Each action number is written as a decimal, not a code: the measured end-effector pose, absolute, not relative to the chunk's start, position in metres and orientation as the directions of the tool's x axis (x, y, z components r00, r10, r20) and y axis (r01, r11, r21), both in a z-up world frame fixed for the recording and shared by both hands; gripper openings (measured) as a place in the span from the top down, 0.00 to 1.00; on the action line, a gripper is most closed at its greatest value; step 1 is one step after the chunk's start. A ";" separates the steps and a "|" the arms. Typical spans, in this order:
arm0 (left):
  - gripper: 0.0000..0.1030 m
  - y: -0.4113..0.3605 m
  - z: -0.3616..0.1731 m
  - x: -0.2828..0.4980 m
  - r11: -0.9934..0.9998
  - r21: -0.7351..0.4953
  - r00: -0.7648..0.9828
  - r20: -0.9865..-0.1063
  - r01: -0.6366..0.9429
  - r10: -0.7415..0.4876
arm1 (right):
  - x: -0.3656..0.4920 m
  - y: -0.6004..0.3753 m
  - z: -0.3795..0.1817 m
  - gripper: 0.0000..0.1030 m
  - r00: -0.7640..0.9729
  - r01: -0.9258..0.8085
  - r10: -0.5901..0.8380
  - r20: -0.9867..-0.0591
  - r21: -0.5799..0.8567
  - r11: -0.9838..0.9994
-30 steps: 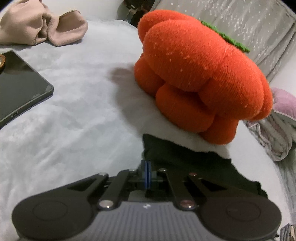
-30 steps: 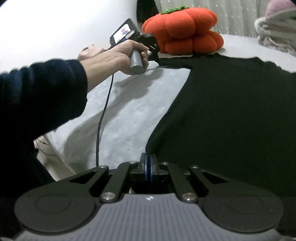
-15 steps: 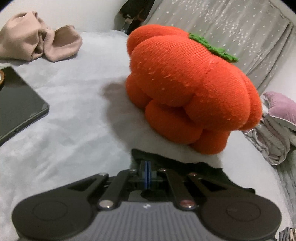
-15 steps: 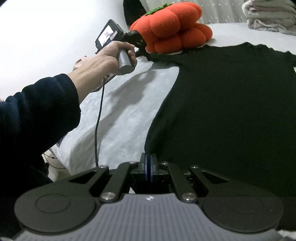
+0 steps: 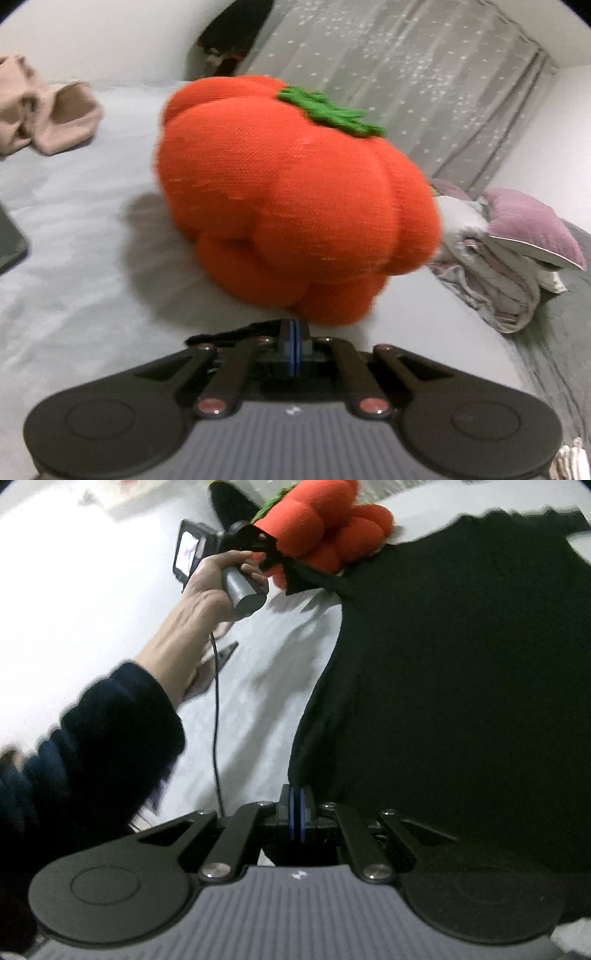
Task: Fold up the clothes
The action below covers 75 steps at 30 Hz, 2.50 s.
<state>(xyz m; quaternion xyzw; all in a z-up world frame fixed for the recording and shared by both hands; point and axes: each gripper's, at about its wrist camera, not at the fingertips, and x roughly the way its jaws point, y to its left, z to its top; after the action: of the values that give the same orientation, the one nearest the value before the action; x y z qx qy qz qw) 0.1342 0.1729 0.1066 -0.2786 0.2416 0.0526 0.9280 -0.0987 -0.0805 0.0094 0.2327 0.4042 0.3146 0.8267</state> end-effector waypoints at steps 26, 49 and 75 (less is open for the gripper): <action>0.99 0.032 0.100 0.191 0.914 -0.394 0.884 -0.456 -0.097 -0.102 | -0.134 -0.147 -0.012 0.96 0.542 -0.127 0.691 -0.478 0.767 0.630; 0.62 0.026 0.100 0.189 0.941 -0.338 0.888 -0.440 -0.027 -0.132 | -0.157 -0.145 -0.015 0.86 0.595 -0.133 0.593 -0.542 0.661 0.738; 0.60 0.085 0.080 0.071 0.871 -0.447 0.780 -0.613 -0.205 -0.131 | -0.105 -0.190 0.037 0.57 0.610 -0.256 0.475 -0.634 0.409 0.876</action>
<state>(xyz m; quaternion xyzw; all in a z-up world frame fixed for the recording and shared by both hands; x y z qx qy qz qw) 0.0705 0.0849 0.0798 -0.2535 0.3314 0.0204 0.9086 -0.1054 -0.1896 0.0372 0.1400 0.3905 0.2063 0.8862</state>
